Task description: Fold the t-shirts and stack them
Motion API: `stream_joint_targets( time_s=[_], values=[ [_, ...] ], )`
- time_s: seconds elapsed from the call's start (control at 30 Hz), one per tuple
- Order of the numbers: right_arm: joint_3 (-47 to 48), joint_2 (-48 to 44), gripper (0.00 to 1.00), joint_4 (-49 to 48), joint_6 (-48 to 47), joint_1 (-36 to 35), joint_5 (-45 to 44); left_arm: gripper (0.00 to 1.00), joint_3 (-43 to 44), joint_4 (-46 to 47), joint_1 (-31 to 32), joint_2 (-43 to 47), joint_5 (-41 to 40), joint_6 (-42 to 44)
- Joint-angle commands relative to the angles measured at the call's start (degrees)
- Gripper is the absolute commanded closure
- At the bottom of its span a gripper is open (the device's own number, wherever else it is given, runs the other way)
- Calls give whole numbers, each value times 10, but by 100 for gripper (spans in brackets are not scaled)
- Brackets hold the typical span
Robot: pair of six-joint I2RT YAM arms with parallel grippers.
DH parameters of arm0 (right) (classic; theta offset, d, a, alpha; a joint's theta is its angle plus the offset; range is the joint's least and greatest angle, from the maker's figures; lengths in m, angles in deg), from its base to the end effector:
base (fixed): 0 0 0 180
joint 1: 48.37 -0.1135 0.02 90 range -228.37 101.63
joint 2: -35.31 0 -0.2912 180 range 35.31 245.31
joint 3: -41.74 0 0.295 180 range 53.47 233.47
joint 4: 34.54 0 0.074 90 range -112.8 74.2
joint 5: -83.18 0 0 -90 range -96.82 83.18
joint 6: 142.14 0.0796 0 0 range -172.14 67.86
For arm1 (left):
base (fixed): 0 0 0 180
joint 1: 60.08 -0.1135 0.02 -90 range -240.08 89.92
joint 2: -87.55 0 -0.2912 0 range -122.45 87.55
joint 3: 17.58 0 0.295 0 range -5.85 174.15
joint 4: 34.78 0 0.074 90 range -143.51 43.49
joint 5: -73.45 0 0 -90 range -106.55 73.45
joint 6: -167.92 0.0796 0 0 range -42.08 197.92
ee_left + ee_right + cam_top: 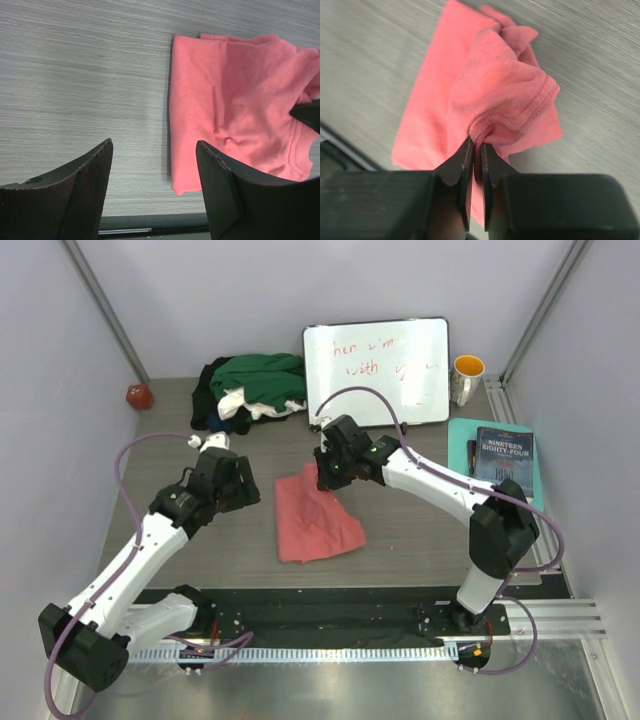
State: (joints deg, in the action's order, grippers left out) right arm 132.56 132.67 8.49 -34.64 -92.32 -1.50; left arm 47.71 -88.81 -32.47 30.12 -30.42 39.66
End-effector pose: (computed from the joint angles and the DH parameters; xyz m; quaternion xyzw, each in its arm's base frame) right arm 0.3187 0.3175 0.2520 -0.2301 0.9089 0.2138 0.2745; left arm 0.2394 -0.1037 0.2901 -0.1303 0.9128 -0.1074 0.3719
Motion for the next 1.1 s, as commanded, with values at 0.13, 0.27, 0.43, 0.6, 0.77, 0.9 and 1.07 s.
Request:
stream_joint_targets(
  time_s=[0.13,0.27,0.43,0.6,0.77,0.9,1.07],
  values=[
    [-12,78,69,-29,-3,7,-18,32,-2,1,-4,-5,4,10],
    [-15,110,67,-35,3,7,-12,32,-9,0,-4,-1,6,12],
    [-17,95,58,-38,11,7,-21,32,-25,7,-4,-1,13,12],
    [-24,57,59,-36,10,8,-27,32,-33,25,-4,-10,31,8],
    [-19,44,59,-34,13,7,-24,32,-34,35,-4,-23,43,6],
    [-17,44,99,-32,17,7,-19,32,-36,35,-4,-24,42,7],
    [-10,20,99,-27,15,7,-11,32,-41,38,-4,-20,38,10]
  ],
)
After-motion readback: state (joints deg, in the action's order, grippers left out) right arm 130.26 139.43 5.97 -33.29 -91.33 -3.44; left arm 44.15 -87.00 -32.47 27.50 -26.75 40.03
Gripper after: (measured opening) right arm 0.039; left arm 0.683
